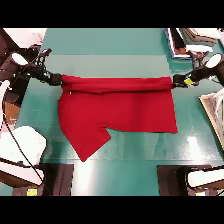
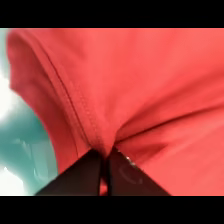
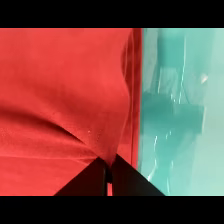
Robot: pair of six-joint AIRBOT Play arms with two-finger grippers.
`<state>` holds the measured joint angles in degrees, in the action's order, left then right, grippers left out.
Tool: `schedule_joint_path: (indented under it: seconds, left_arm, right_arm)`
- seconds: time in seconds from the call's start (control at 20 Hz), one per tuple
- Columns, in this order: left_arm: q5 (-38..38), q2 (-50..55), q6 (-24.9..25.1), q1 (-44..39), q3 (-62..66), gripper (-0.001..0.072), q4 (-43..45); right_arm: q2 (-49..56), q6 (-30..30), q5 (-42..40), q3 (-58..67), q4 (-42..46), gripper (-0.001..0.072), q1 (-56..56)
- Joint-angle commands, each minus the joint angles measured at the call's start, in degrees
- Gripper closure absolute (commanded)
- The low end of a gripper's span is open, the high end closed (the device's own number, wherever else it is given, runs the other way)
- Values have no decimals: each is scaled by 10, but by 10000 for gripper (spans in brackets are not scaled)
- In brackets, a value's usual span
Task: Fold the shirts.
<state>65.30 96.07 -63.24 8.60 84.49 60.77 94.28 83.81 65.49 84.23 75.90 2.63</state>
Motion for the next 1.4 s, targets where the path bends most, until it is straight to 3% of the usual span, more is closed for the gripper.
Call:
schedule_joint_path:
  seconds: [0.0,0.05,0.1,0.25,0.35,0.55,0.65,0.85,1.35]
  left_arm:
    - [49,0,-35,0,-17,75,11]
    - [60,0,-49,0,-16,55,20]
    - [75,0,-53,0,-14,94,33]
    - [143,-16,-73,20,-10,95,44]
    - [146,-67,-75,38,-61,95,45]
    - [108,-219,-117,44,-283,95,50]
    - [87,-294,-129,44,-401,95,45]
    - [87,-382,-133,43,-538,95,8]
    - [-24,-391,-98,13,-609,97,-136]
  right_arm:
    - [-4,32,-25,-41,1,685,12]
    - [-4,32,-11,-35,1,516,12]
    - [-4,32,9,-23,2,326,9]
    - [-21,18,93,12,1,336,-6]
    - [-68,7,113,-15,1,347,-13]
    - [-171,5,96,-110,1,348,-13]
    - [-208,0,89,-146,1,412,-13]
    - [-243,-8,80,-179,1,412,-13]
    - [-243,-9,80,-148,-14,412,-13]
